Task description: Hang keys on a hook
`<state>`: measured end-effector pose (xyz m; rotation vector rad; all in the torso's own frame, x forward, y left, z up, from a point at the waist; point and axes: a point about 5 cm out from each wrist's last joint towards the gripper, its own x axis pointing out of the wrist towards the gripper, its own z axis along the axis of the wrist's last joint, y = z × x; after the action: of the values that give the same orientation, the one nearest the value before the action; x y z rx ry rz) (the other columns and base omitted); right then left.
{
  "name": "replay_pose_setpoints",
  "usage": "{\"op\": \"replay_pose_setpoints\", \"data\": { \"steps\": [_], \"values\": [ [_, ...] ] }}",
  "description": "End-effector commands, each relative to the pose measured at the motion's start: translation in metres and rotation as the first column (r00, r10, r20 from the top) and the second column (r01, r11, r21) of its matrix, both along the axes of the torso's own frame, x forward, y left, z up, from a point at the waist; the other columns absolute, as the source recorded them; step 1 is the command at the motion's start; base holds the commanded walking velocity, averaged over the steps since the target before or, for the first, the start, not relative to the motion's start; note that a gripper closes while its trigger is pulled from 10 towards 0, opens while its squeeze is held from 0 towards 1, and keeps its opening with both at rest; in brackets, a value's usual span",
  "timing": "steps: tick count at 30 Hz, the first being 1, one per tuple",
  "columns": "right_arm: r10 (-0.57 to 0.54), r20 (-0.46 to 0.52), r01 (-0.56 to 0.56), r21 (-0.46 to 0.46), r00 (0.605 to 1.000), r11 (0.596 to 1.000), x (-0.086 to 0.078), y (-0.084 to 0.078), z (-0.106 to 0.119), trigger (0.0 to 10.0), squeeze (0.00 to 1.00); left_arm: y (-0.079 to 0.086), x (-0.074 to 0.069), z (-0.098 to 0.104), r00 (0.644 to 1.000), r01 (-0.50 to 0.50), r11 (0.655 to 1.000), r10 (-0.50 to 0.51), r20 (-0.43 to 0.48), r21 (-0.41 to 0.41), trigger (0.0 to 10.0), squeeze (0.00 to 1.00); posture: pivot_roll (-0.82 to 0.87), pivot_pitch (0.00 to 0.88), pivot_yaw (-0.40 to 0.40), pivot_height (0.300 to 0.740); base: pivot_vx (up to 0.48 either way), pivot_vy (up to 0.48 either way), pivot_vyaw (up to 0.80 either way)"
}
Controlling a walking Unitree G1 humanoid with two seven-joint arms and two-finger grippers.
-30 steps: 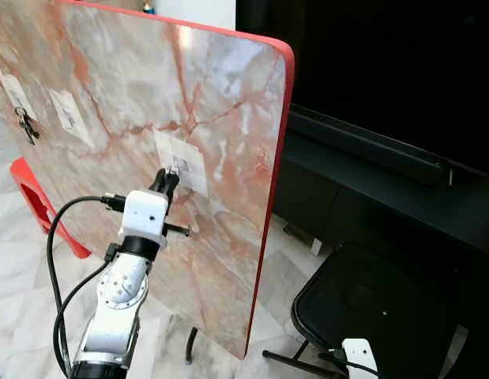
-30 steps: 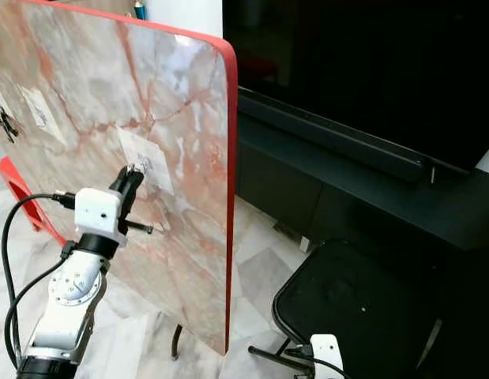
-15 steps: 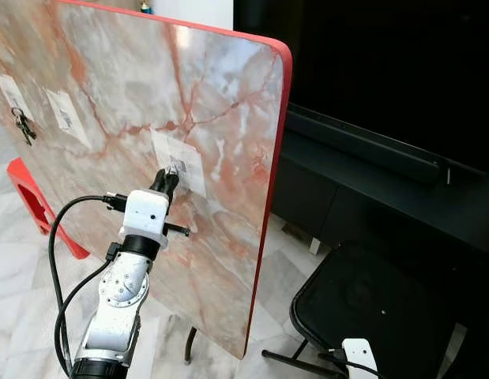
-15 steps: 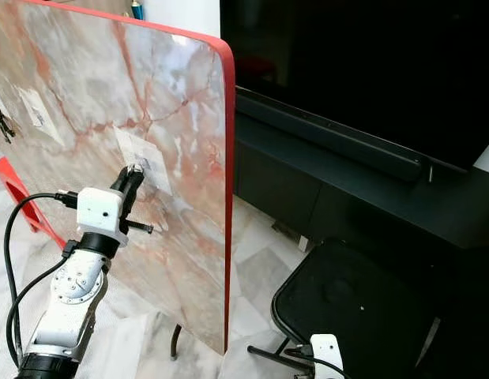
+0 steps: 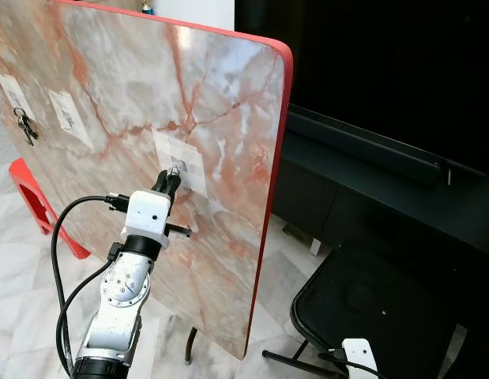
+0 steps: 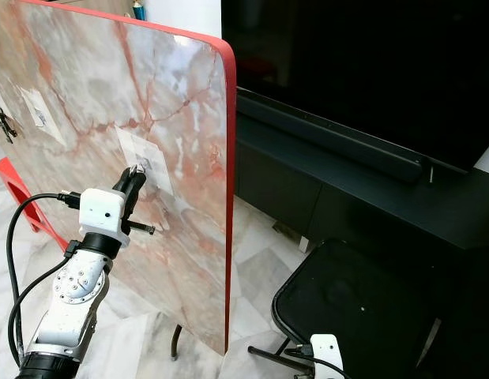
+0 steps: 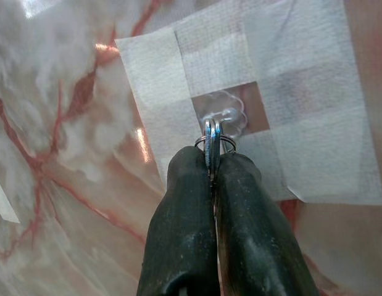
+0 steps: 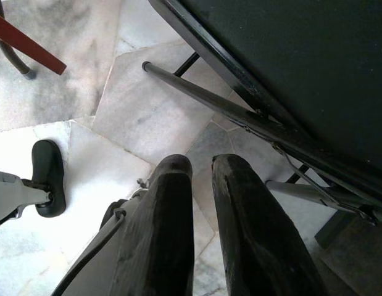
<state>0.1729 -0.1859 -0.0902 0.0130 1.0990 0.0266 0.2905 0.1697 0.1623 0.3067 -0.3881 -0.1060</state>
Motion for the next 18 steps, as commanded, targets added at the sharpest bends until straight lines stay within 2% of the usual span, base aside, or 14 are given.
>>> {"op": "replay_pose_setpoints", "data": {
  "steps": [1,18],
  "values": [
    [0.000,-0.002,0.000,-0.005,1.000,1.000,0.000,-0.002,0.000,10.0,0.00,0.001,-0.003,-0.021,0.995,-0.002,1.000,0.004,-0.101,0.019,10.0,0.00,-0.03,0.000,-0.052,0.740,0.000,0.000,0.00],
    [0.000,-0.001,0.000,-0.004,1.000,1.000,0.000,-0.002,0.000,10.0,0.00,0.004,-0.010,-0.037,0.987,-0.024,1.000,0.026,-0.157,0.013,10.0,0.00,-0.03,0.000,-0.052,0.740,0.000,0.000,0.00]
  ]
}}
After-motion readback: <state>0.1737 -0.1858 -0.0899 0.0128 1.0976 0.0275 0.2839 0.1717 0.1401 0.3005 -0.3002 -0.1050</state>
